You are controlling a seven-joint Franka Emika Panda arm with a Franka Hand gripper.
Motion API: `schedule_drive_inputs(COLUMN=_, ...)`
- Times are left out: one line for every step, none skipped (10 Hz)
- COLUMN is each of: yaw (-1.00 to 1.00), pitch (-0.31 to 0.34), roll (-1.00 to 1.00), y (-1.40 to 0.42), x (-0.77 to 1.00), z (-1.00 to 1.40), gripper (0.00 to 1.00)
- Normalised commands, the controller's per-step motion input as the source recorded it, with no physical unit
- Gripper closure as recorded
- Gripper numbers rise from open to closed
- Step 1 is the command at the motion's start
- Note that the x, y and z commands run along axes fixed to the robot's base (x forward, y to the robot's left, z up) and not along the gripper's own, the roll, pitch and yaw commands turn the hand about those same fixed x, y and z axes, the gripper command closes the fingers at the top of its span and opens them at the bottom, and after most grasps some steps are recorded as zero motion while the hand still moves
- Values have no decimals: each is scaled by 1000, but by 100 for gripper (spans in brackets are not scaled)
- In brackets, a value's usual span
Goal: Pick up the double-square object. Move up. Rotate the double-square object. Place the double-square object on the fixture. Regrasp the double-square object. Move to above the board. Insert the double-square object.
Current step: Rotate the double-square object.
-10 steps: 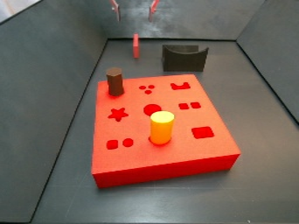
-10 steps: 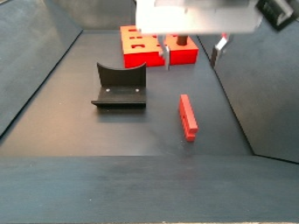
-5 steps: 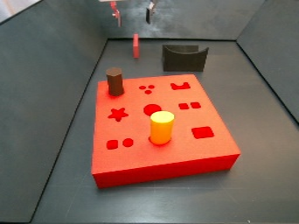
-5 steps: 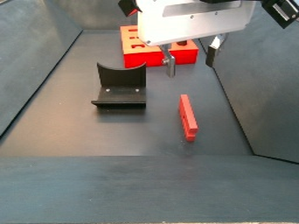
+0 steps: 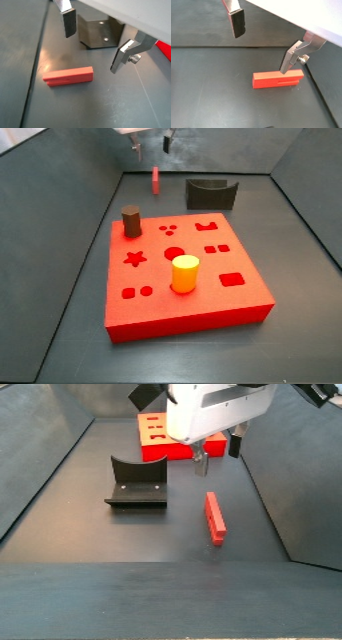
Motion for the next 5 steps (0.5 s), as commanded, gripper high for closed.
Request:
schedule_drive_inputs(yaw=1000, pitch=-7, roll=4, y=6, x=38, z=-28, gripper=0)
schedule_drive_inputs(yaw=1000, pitch=-7, roll=4, y=6, x=39, z=-27, gripper=0)
schedule_drive_inputs(yaw=1000, pitch=-7, roll=4, y=6, x=39, z=-27, gripper=0)
schedule_drive_inputs(yaw=1000, pitch=-7, roll=4, y=6, x=39, z=-26, gripper=0)
schedule_drive_inputs(yaw=1000, pitch=-7, roll=5, y=6, x=39, z=-26, gripper=0)
